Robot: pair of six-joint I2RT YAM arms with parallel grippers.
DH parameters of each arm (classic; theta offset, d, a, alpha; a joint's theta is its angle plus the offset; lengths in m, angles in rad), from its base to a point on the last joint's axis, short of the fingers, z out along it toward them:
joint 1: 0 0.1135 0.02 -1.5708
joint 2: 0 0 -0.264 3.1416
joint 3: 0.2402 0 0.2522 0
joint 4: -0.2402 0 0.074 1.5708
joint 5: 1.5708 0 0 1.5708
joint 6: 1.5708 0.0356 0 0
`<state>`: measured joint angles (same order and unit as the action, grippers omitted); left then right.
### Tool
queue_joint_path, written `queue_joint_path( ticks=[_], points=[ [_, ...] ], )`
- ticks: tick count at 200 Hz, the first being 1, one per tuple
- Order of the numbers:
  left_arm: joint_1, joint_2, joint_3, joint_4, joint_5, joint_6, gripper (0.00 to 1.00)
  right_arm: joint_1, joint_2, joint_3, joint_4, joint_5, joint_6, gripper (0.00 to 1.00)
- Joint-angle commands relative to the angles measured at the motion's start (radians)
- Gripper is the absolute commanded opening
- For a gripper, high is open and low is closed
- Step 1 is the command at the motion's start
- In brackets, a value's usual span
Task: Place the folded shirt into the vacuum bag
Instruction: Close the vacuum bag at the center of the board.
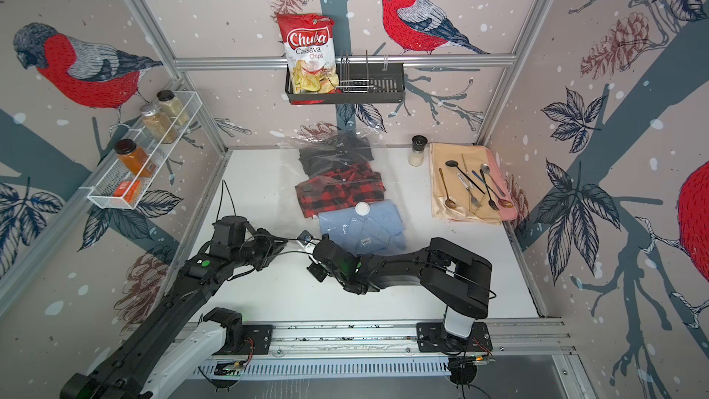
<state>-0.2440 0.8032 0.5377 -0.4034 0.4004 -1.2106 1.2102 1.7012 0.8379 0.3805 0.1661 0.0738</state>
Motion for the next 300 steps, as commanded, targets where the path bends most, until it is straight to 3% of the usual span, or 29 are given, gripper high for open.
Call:
queue_joint_path(
  ticks=[1, 13, 22, 41, 75, 100, 124, 174, 218, 245, 300],
  points=[
    [0.002, -0.002, 0.011, 0.064, -0.079, 0.083, 0.57, -0.057, -0.035, -0.017, 0.020, -0.150, 0.065, 0.06],
    [0.002, -0.017, 0.009, 0.114, -0.113, 0.150, 0.84, -0.109, -0.049, -0.019, 0.019, -0.244, 0.090, 0.06],
    [0.002, -0.035, -0.012, 0.202, -0.113, 0.225, 0.95, -0.148, -0.055, -0.019, 0.013, -0.319, 0.104, 0.06],
    [0.002, -0.076, -0.077, 0.456, -0.048, 0.399, 0.96, -0.234, -0.055, -0.010, -0.001, -0.467, 0.129, 0.05],
    [0.002, -0.044, -0.176, 0.853, -0.002, 0.567, 0.96, -0.341, -0.032, 0.020, -0.043, -0.663, 0.141, 0.04],
    [-0.001, 0.109, -0.191, 1.124, 0.118, 0.640, 0.96, -0.403, -0.020, 0.033, -0.055, -0.765, 0.153, 0.04],
    [-0.001, 0.275, -0.147, 1.232, 0.288, 0.753, 0.96, -0.455, -0.013, 0.043, -0.073, -0.848, 0.154, 0.04],
    [-0.001, 0.574, 0.053, 1.133, 0.643, 0.921, 0.96, -0.515, 0.021, 0.105, -0.172, -0.937, 0.108, 0.04],
    [-0.001, 0.647, 0.156, 0.922, 0.667, 1.071, 0.93, -0.526, 0.043, 0.142, -0.208, -0.961, 0.098, 0.04],
    [-0.001, 0.701, 0.198, 0.871, 0.687, 1.094, 0.81, -0.533, 0.058, 0.159, -0.219, -0.981, 0.094, 0.03],
    [0.008, 0.719, 0.225, 0.831, 0.714, 1.098, 0.46, -0.557, 0.061, 0.164, -0.227, -1.001, 0.092, 0.02]
  ],
)
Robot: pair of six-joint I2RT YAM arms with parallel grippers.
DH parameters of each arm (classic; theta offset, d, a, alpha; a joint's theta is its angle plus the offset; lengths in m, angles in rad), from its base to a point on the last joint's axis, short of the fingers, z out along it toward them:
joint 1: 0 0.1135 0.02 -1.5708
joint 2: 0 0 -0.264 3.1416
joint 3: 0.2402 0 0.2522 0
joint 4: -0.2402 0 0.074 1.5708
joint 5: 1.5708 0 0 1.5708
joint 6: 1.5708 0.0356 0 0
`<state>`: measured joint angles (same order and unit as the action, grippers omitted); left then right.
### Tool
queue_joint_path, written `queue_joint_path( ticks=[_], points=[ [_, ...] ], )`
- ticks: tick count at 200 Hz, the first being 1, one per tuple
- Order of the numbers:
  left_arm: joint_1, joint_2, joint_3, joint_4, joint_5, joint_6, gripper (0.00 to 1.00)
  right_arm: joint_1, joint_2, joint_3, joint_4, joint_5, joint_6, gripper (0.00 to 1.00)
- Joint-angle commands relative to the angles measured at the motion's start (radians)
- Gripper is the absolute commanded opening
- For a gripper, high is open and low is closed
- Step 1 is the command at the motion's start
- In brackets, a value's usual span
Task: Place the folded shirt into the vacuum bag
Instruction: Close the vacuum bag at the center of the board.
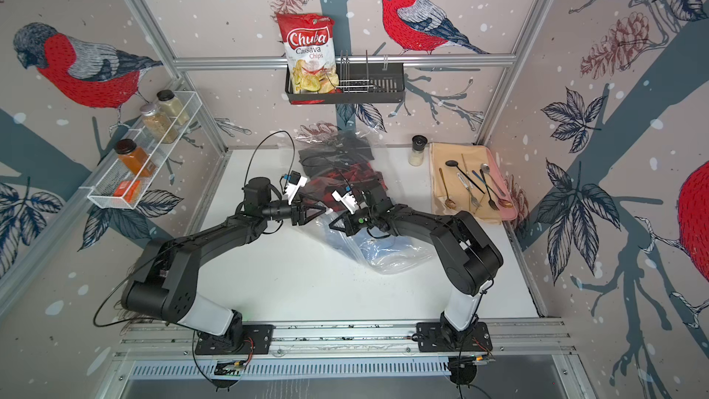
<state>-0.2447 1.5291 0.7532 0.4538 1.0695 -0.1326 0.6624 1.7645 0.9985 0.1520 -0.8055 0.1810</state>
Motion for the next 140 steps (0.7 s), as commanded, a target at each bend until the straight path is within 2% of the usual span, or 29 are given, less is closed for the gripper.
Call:
queue_joint_path(
  ticks=[1, 31, 52, 105, 127, 140],
  points=[
    [0.009, -0.007, 0.009, -0.025, 0.045, 0.019, 0.45, -0.009, -0.002, 0.003, 0.002, -0.029, -0.015, 0.02],
    [0.022, -0.015, -0.004, 0.025, 0.077, -0.019, 0.31, -0.014, -0.002, 0.003, 0.006, -0.035, -0.014, 0.02],
    [0.022, -0.014, -0.014, 0.068, 0.093, -0.051, 0.28, -0.012, 0.003, 0.005, 0.012, -0.039, -0.009, 0.02],
    [0.022, 0.029, -0.003, 0.098, 0.101, -0.077, 0.34, -0.008, 0.003, 0.009, 0.015, -0.051, -0.006, 0.02],
    [0.022, 0.047, -0.002, 0.125, 0.107, -0.101, 0.28, -0.005, 0.003, 0.011, 0.014, -0.050, -0.005, 0.02],
    [0.022, 0.050, -0.001, 0.132, 0.105, -0.108, 0.16, -0.003, 0.005, 0.012, 0.014, -0.049, -0.005, 0.02]
  ],
)
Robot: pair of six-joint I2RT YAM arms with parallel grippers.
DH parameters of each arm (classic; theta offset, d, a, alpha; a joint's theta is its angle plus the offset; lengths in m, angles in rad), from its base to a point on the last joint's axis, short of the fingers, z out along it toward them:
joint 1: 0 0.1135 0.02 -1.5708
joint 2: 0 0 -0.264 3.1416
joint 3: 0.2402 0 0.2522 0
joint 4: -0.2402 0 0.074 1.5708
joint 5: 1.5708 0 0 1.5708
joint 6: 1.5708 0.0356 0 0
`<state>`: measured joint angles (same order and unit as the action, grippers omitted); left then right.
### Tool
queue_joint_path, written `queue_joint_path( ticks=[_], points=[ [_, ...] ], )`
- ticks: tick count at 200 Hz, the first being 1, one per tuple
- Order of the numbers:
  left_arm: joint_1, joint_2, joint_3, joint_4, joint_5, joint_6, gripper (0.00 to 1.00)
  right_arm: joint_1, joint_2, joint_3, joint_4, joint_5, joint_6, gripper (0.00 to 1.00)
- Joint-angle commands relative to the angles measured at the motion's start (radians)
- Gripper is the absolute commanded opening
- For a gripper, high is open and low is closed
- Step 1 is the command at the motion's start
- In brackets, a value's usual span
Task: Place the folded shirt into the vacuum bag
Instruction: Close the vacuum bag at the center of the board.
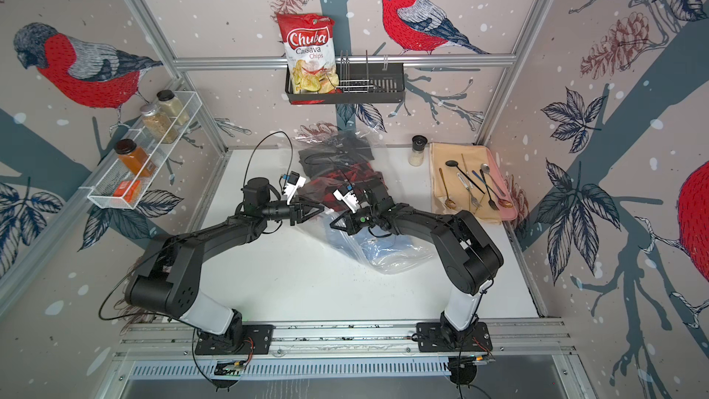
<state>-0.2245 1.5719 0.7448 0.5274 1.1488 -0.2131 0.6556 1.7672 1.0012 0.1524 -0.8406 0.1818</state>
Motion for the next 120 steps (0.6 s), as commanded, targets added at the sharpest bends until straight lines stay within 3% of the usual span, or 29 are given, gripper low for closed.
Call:
queue_joint_path(
  ticks=[1, 15, 34, 71, 85, 120],
  points=[
    [0.002, 0.007, 0.007, 0.059, 0.025, -0.027, 0.15, 0.004, 0.002, 0.010, 0.013, -0.014, -0.006, 0.02],
    [0.002, 0.005, 0.008, 0.057, 0.020, -0.030, 0.00, 0.004, 0.002, 0.013, 0.012, -0.011, -0.006, 0.02],
    [0.002, -0.005, 0.011, 0.055, 0.012, -0.038, 0.00, 0.005, -0.009, 0.007, 0.014, 0.005, -0.003, 0.06],
    [0.003, -0.051, 0.008, 0.066, 0.009, -0.071, 0.00, 0.006, -0.047, -0.003, 0.027, 0.031, 0.010, 0.42],
    [0.004, -0.081, 0.005, 0.047, 0.009, -0.061, 0.00, 0.005, -0.057, 0.007, 0.023, 0.033, 0.010, 0.50],
    [0.033, -0.119, 0.005, -0.001, 0.045, -0.043, 0.00, 0.006, -0.053, 0.070, -0.034, 0.031, -0.020, 0.57]
  ],
)
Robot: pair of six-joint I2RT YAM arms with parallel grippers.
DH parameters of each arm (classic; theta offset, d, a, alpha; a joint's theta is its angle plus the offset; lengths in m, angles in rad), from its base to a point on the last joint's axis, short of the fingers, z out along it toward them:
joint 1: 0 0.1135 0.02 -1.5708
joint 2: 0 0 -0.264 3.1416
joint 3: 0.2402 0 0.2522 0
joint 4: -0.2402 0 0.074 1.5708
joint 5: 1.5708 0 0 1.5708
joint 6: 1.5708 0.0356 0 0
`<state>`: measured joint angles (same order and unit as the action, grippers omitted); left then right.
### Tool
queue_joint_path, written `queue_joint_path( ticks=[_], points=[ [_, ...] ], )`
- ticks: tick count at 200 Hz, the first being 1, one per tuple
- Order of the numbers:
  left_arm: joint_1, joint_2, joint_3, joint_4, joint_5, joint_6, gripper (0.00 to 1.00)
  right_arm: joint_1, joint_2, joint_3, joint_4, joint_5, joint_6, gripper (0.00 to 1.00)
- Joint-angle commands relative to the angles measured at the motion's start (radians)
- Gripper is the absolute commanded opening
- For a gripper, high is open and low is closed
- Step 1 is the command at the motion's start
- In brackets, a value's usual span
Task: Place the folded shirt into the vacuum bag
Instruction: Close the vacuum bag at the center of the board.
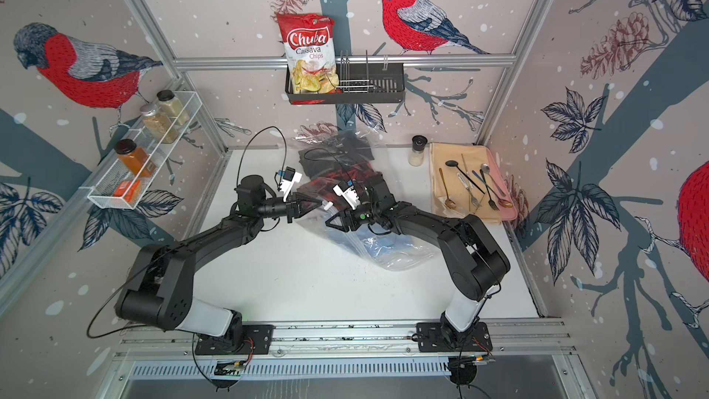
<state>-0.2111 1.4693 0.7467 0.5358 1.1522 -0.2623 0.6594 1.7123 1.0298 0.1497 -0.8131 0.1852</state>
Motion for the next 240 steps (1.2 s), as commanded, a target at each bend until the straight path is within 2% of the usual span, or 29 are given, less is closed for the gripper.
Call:
queue_joint_path(
  ticks=[1, 46, 101, 184, 240],
  points=[
    [0.020, -0.016, 0.002, -0.010, 0.044, 0.006, 0.00, 0.002, 0.002, 0.043, -0.034, 0.003, -0.025, 0.57],
    [0.039, -0.013, -0.001, -0.007, 0.064, 0.002, 0.00, 0.006, 0.010, 0.127, -0.131, -0.004, -0.096, 0.56],
    [0.039, -0.001, -0.001, 0.010, 0.069, -0.009, 0.00, 0.009, 0.028, 0.173, -0.164, -0.032, -0.108, 0.48],
    [0.039, 0.008, -0.004, 0.025, 0.070, -0.018, 0.00, 0.023, 0.050, 0.229, -0.189, -0.035, -0.118, 0.27],
    [0.039, 0.017, -0.005, 0.044, 0.069, -0.032, 0.00, 0.024, 0.053, 0.224, -0.190, -0.035, -0.120, 0.06]
  ],
)
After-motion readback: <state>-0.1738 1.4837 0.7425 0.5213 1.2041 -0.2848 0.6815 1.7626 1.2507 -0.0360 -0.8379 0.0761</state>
